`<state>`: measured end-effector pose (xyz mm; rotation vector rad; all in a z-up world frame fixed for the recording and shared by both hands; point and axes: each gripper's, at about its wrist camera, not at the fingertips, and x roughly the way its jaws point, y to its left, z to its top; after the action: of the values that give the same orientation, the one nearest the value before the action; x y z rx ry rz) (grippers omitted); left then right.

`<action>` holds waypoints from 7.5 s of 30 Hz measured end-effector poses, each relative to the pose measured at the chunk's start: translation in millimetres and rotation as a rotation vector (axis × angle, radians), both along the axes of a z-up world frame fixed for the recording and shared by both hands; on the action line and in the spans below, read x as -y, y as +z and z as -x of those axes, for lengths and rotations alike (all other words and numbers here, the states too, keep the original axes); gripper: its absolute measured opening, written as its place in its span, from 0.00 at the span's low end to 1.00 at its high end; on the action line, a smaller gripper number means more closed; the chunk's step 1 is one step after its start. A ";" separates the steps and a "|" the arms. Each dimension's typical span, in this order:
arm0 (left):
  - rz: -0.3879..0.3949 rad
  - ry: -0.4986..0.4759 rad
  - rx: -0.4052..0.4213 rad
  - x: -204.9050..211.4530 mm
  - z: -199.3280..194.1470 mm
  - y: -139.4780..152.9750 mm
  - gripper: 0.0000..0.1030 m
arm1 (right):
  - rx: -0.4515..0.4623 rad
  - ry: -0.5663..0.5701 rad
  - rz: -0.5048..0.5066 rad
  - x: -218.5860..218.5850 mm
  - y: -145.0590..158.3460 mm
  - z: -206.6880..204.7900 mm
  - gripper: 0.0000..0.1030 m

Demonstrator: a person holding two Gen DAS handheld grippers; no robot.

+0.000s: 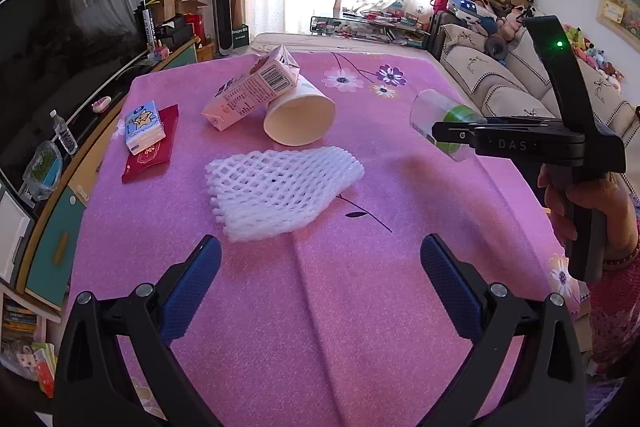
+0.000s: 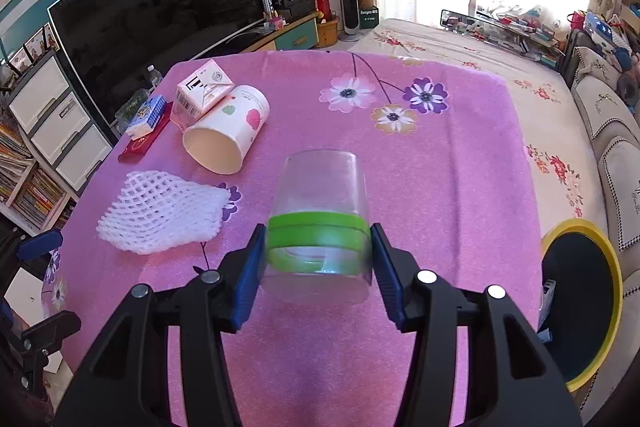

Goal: Collect trash
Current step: 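Carry the clear cup over the yellow bin with the right gripper, then open the right gripper to drop the clear cup into the bin, then grasp the white foam fruit net with the left gripper, then carry the foam net over the bin and release it with the left gripper, then move the right gripper back to the table and grasp the white paper cup, then carry the paper cup over the bin and release it with the right gripper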

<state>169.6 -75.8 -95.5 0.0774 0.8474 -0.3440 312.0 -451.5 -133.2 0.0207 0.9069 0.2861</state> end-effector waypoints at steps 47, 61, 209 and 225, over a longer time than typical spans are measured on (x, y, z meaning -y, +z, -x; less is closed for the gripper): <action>-0.185 0.017 -0.001 53.8 -27.1 -10.2 0.95 | 0.017 -0.387 -0.046 247.7 -24.1 58.9 0.65; -0.212 -0.002 -0.087 29.0 -82.2 -60.3 0.87 | -0.003 -0.330 -0.029 213.0 -22.5 49.9 0.65; 0.006 0.240 0.007 -86.8 -4.2 0.2 0.95 | -0.053 0.043 0.001 -78.5 -22.1 -77.2 0.03; 0.000 0.143 0.038 -36.1 0.0 10.9 0.95 | 0.064 -0.027 0.003 32.4 26.7 37.9 0.03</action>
<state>169.6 -39.8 -84.5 0.0230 0.8105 -0.2082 274.1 -483.9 -106.5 0.0206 0.8426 0.2586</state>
